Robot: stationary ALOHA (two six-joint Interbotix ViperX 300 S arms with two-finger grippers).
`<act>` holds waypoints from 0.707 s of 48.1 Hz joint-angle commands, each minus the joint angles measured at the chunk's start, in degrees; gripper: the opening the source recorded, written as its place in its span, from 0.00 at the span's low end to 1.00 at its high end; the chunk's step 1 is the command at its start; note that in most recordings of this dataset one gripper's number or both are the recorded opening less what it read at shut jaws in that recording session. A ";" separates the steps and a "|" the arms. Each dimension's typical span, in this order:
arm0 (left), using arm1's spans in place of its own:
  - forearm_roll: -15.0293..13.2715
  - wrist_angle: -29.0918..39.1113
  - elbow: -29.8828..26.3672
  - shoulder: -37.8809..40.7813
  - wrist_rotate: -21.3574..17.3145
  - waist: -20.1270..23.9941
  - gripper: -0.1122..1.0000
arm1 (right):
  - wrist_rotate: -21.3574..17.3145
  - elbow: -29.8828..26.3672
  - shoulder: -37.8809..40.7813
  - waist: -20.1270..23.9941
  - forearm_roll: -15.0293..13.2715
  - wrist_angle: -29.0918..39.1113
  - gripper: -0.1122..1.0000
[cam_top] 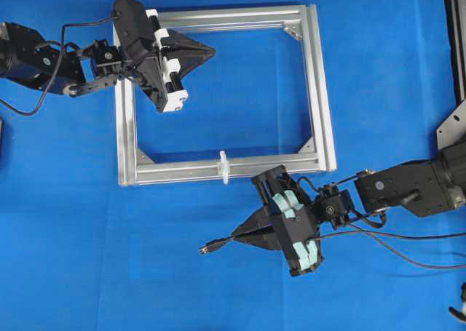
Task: Insert the wire through the string loop located in the center.
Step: 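Close the right gripper on the cable just behind the USB plug, then lift the cable and carry it toward the white zip-tie loop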
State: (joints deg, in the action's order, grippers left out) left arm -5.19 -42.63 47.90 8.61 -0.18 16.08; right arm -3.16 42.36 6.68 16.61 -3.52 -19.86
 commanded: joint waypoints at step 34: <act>0.18 -0.26 -0.35 -1.67 -0.09 0.09 0.10 | -0.09 1.85 -2.90 0.09 0.18 -0.44 0.08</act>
State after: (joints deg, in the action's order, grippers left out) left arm -5.19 -42.71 47.90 8.70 -0.18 16.08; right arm -3.16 43.86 6.33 16.61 -3.52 -19.86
